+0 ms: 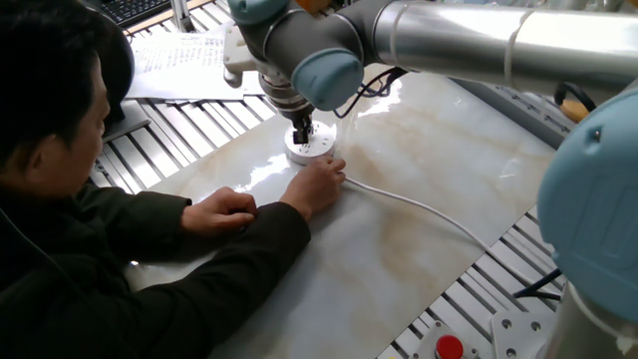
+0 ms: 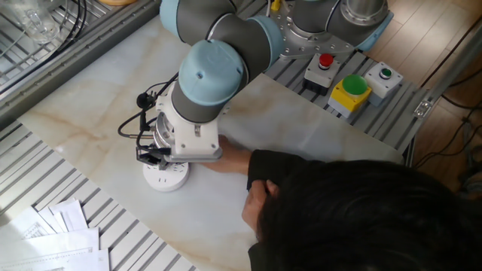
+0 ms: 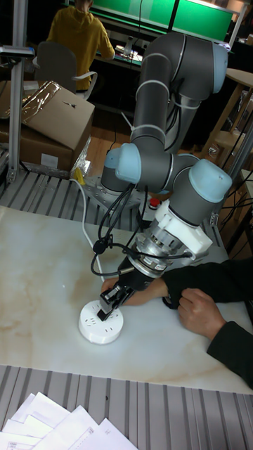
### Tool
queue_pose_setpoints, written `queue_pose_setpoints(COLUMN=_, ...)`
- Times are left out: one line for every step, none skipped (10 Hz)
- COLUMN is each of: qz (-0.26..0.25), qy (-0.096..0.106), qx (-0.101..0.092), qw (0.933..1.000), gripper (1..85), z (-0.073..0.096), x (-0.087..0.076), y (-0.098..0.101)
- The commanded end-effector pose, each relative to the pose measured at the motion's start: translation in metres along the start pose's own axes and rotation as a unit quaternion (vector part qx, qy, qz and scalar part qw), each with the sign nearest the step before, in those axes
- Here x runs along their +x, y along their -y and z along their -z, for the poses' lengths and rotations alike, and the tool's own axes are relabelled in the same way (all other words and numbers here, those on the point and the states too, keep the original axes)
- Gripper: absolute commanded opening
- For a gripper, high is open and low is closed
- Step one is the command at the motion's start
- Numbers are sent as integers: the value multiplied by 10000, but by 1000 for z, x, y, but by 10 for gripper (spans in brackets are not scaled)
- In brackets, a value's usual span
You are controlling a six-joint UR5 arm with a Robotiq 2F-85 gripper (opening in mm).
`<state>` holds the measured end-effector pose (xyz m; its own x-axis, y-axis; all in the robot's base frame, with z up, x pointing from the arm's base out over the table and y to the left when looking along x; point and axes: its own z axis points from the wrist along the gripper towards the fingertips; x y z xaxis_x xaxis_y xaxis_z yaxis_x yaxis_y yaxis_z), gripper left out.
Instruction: Turn on the power strip by pressing the button
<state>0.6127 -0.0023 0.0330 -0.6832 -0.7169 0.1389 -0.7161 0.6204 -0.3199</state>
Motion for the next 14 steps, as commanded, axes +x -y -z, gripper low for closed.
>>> queue_pose_setpoints(qz=-84, qy=29, qx=-26, qw=10000, gripper=10, z=-5, x=0, y=-8)
queue_pose_setpoints(qz=-84, qy=66, qx=13, qw=9999, gripper=10, z=-8, x=-1, y=-8)
queue_pose_setpoints(qz=-89, qy=109, qx=14, qw=9999, gripper=10, z=-13, x=-3, y=-9)
queue_pose_setpoints(qz=-71, qy=114, qx=41, qw=9999, gripper=10, z=-14, x=-4, y=-8)
queue_pose_setpoints(qz=-65, qy=82, qx=62, qw=9999, gripper=10, z=-7, x=-3, y=-9)
queue_pose_setpoints(qz=-116, qy=-90, qx=134, qw=9998, gripper=10, z=11, x=1, y=-12)
queue_pose_setpoints(qz=-164, qy=-294, qx=112, qw=9994, gripper=10, z=44, x=6, y=-15)
queue_pose_setpoints(qz=-104, qy=-159, qx=-175, qw=9997, gripper=10, z=60, x=7, y=-12)
queue_pose_setpoints(qz=-83, qy=-21, qx=-340, qw=9994, gripper=10, z=68, x=10, y=-4)
queue_pose_setpoints(qz=-62, qy=90, qx=-424, qw=9990, gripper=10, z=73, x=14, y=6)
queue_pose_setpoints(qz=-314, qy=238, qx=-679, qw=9969, gripper=10, z=79, x=16, y=6)
queue_pose_setpoints(qz=-837, qy=413, qx=-1028, qw=9903, gripper=10, z=85, x=15, y=-2)
queue_pose_setpoints(qz=-1378, qy=589, qx=-1225, qw=9811, gripper=10, z=91, x=11, y=-5)
queue_pose_setpoints(qz=-1717, qy=696, qx=-1168, qw=9757, gripper=10, z=90, x=12, y=3)
